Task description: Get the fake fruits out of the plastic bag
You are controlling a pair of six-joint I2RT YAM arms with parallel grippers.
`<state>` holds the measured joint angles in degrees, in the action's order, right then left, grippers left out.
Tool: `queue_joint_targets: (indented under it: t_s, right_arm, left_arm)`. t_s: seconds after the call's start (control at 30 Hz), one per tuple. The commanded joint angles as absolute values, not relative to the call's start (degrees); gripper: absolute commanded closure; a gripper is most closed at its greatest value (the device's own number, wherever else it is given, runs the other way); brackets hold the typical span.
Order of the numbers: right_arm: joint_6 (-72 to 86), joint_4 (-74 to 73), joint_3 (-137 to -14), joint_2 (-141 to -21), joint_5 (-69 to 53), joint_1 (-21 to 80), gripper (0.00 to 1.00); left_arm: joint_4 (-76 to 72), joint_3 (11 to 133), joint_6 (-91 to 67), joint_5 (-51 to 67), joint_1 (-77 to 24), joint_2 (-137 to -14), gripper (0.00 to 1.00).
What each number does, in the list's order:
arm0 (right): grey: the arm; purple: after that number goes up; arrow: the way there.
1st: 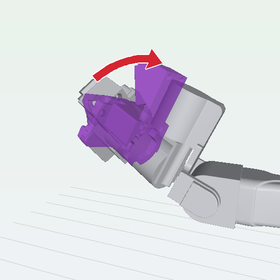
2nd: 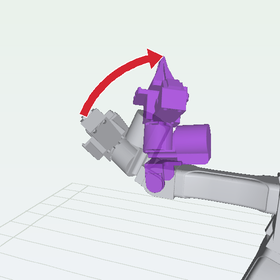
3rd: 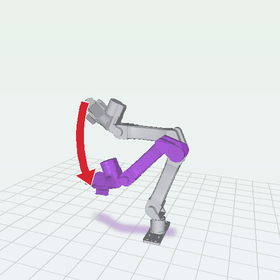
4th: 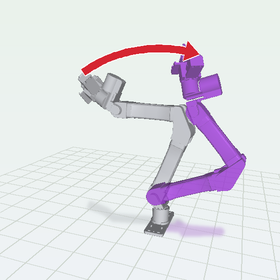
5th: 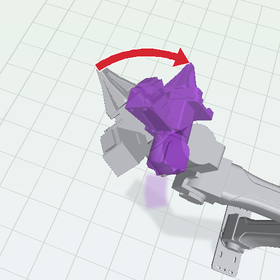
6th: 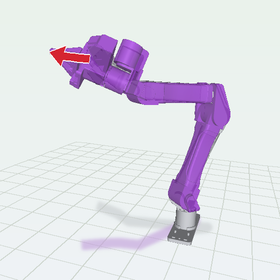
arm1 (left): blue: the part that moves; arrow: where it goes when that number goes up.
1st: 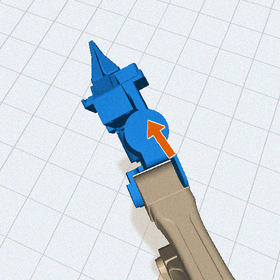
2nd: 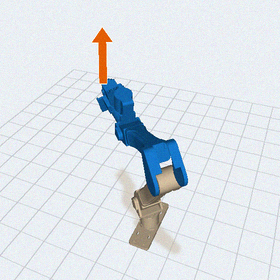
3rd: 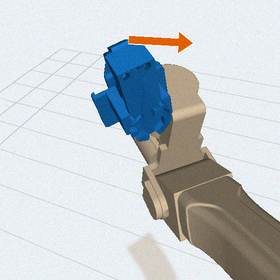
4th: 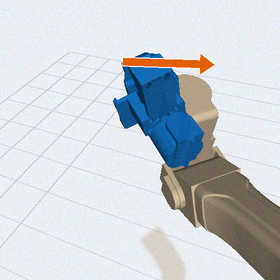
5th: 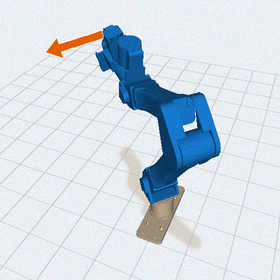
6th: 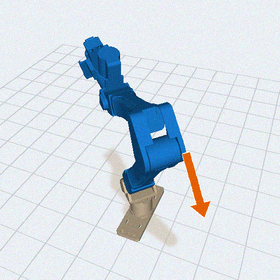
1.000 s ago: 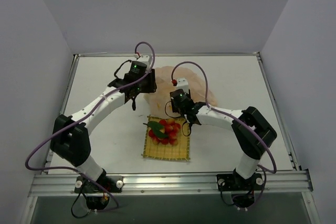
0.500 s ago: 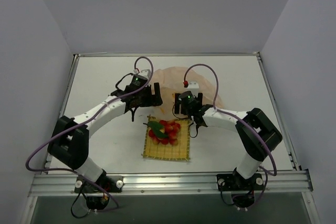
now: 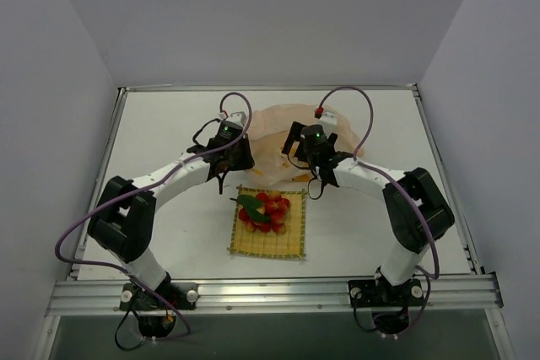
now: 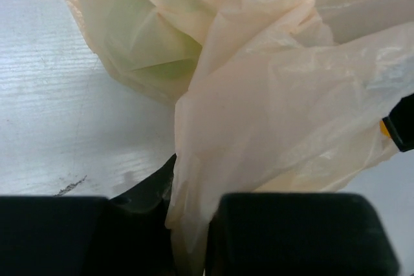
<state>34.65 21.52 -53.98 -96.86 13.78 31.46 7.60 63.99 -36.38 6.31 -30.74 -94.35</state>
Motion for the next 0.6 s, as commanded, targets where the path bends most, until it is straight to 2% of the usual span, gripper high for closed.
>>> queue_joint_targets:
  t_s: [0.0, 0.07, 0.13, 0.23, 0.33, 0.47, 0.57]
  right_arm:
    - [40.07, 23.91, -57.30, -99.14, 14.67, 30.59, 0.10]
    - [41.21, 23.82, -58.00, -100.89, 17.39, 30.32, 0.10]
    - [42.10, 23.64, -59.06, -103.08, 17.67, 29.80, 0.12]
    - [43.59, 22.68, -60.37, -105.46, 18.02, 29.71, 0.25]
    - [44.56, 21.45, -59.86, -105.65, 20.21, 30.15, 0.28]
    - [43.86, 19.96, -58.62, -103.98, 23.20, 30.67, 0.28]
    - [41.75, 17.59, -58.88, -103.45, 24.78, 31.20, 0.22]
  left_arm:
    - [6.94, 67.93, -35.95, 4.83, -30.67, -93.87, 0.91]
    - [8.87, 68.64, -35.51, 4.48, -30.76, -93.52, 0.97]
    - [11.15, 69.96, -34.54, 4.22, -30.76, -93.34, 0.98]
    - [13.53, 71.01, -33.66, 4.39, -30.67, -93.16, 0.98]
    - [14.85, 71.37, -33.14, 5.01, -30.76, -93.69, 0.98]
    - [14.59, 70.40, -32.96, 6.15, -30.85, -94.39, 0.98]
    - [13.98, 69.79, -33.48, 7.82, -30.76, -94.92, 0.98]
